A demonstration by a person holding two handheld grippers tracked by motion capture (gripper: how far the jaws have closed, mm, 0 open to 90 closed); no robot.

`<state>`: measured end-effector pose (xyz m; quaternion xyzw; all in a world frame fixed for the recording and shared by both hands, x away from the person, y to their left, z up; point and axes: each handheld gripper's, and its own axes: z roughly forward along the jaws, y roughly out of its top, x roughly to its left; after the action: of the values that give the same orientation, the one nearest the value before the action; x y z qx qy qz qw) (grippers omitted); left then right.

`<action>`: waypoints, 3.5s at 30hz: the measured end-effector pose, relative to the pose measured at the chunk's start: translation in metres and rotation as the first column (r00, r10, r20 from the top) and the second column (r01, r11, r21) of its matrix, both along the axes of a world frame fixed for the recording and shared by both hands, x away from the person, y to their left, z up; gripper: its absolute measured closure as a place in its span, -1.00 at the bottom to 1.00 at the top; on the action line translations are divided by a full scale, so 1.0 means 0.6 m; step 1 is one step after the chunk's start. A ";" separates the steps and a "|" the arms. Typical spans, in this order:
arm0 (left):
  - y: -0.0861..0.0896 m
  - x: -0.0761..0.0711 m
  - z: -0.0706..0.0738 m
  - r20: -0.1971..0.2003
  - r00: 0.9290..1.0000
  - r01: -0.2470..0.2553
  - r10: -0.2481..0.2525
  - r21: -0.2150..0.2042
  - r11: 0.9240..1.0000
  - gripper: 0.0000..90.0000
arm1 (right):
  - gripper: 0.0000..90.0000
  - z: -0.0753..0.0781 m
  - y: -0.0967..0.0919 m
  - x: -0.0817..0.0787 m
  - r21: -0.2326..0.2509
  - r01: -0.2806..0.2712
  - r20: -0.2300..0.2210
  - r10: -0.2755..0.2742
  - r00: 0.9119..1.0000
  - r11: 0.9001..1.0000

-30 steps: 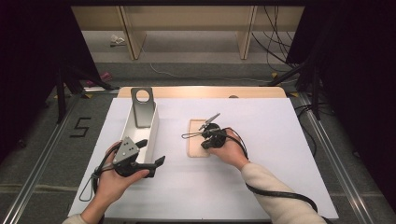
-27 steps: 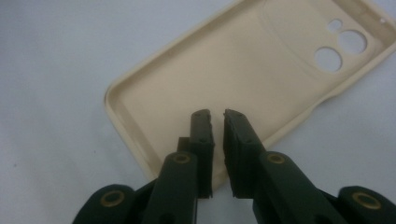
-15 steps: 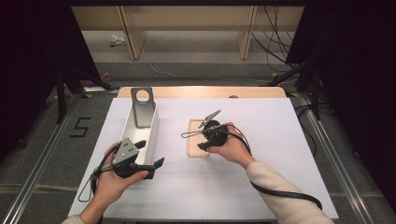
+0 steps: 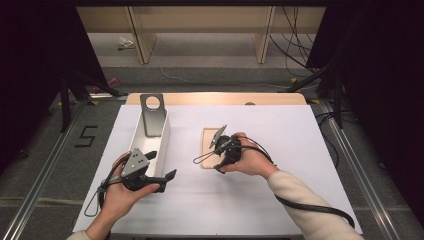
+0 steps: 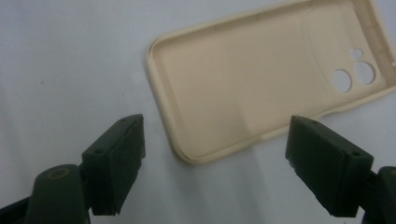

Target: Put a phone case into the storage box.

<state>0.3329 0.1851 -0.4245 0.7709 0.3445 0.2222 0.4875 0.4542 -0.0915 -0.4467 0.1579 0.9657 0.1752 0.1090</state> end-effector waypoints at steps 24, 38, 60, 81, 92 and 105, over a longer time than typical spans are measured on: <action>-0.002 0.000 -0.001 -0.002 1.000 0.005 -0.005 0.000 1.000 -0.75 | -0.40 -0.012 0.046 0.005 -0.177 -0.100 0.056 0.111 0.992 0.979; -0.003 0.000 -0.001 -0.002 1.000 0.008 -0.008 -0.003 1.000 -0.75 | -0.25 -0.020 0.059 0.004 -0.223 -0.139 0.053 0.155 0.987 0.965; -0.005 0.000 -0.002 -0.001 1.000 0.011 -0.011 -0.003 1.000 -0.75 | 0.84 -0.018 0.078 -0.016 -0.295 -0.290 -0.035 0.293 0.955 0.910; -0.005 -0.001 -0.002 -0.001 1.000 0.011 -0.011 -0.005 1.000 -0.75 | 0.93 -0.016 0.061 -0.020 -0.226 -0.284 -0.016 0.288 0.958 0.932; -0.006 -0.001 -0.002 -0.001 1.000 0.010 -0.010 -0.011 1.000 -0.74 | 0.95 0.013 0.019 -0.019 -0.038 -0.225 0.029 0.227 0.974 0.974; -0.008 -0.001 -0.002 -0.002 1.000 0.008 -0.008 -0.017 1.000 -0.73 | 0.95 0.038 -0.044 -0.040 0.192 -0.196 0.054 0.189 0.980 0.962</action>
<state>0.3324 0.1806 -0.4256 0.7684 0.3437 0.2165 0.4945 0.4304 -0.1180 -0.4240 0.0701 0.9523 0.2823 0.0923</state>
